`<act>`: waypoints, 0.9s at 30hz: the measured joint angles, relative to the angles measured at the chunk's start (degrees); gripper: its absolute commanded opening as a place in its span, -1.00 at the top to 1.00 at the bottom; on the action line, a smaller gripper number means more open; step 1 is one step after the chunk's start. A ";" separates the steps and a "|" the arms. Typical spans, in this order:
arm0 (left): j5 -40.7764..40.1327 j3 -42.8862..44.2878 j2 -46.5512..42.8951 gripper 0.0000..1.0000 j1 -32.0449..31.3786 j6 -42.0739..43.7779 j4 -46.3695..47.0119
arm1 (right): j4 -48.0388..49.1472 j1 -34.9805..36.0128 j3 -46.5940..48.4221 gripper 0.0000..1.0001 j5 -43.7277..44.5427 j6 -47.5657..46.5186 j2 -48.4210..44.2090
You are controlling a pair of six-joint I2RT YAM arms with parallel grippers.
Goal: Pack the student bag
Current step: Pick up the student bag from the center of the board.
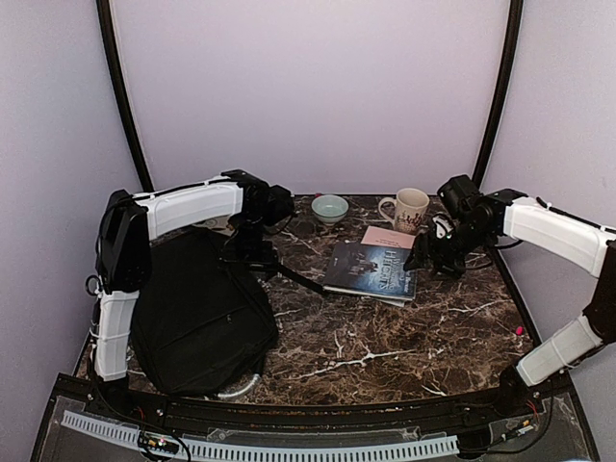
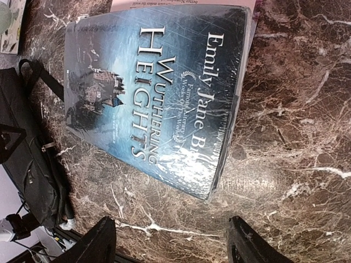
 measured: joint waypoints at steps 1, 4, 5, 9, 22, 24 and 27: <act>0.68 -0.26 0.04 -0.78 0.24 -0.42 0.20 | 0.02 0.11 0.00 -0.38 0.00 0.09 0.17; 2.80 -1.18 1.09 -0.75 1.14 -1.46 0.33 | 0.02 0.63 0.02 -0.39 -0.02 0.11 0.96; 3.54 -1.70 1.62 -0.72 1.44 -1.81 0.63 | 0.02 0.79 0.02 -0.38 -0.02 0.11 1.14; 6.12 -5.73 2.95 -0.21 2.78 -2.78 3.21 | 0.02 1.11 0.02 -0.38 -0.04 0.09 1.40; 9.11 -13.94 -4.35 1.00 4.04 -4.57 9.70 | 2.97 2.60 -0.04 -0.24 -1.53 -2.12 1.40; 10.21 -16.28 -6.54 1.00 4.09 -3.65 11.69 | 4.66 4.52 -0.04 -0.24 -1.70 -3.89 1.40; 12.92 -20.33 -10.75 1.00 4.09 -0.92 14.84 | 8.50 9.60 -0.04 -0.24 -1.90 -8.35 1.33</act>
